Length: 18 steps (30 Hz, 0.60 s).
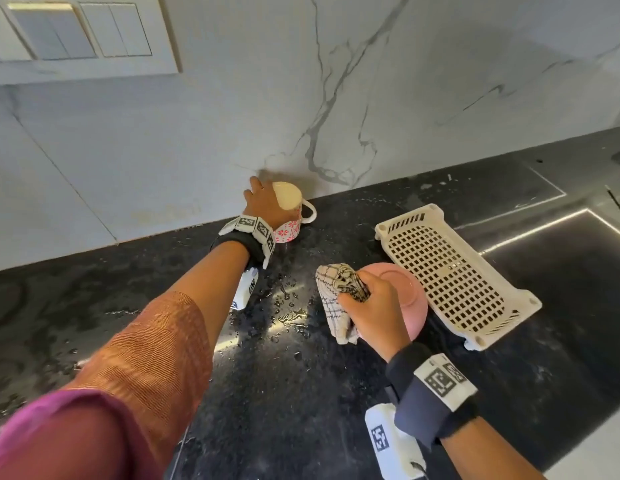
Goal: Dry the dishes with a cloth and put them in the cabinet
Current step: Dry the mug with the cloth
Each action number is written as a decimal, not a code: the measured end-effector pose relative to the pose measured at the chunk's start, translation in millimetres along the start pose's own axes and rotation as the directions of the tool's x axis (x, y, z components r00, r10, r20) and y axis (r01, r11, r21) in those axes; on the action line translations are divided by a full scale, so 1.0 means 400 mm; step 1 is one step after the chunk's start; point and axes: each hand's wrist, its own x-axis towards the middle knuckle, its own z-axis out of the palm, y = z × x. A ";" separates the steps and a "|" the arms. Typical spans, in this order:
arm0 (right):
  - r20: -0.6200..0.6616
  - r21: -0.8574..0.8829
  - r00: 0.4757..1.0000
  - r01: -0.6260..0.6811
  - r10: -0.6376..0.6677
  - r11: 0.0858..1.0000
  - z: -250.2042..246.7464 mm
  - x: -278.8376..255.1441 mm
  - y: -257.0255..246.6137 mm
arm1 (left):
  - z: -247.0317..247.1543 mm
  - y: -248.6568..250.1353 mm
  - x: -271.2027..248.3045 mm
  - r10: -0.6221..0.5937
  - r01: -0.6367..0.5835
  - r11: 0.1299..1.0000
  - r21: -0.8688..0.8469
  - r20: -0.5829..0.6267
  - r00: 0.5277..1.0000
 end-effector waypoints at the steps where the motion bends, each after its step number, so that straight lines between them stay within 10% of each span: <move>1: -0.003 -0.003 1.000 -0.004 0.004 1.000 0.000 -0.001 -0.003 | 0.000 0.003 -0.010 -0.006 0.006 0.998 -0.059 0.008 1.000; 11: -0.042 0.172 0.995 -0.082 0.090 0.982 -0.029 -0.040 -0.125 | -0.159 -0.060 -0.216 -0.139 0.155 0.855 -0.494 0.070 0.988; 18: 0.195 0.618 0.957 -0.290 0.215 0.731 -0.062 -0.135 -0.325 | -0.428 -0.119 -0.590 -0.144 0.337 0.283 -0.898 0.307 0.941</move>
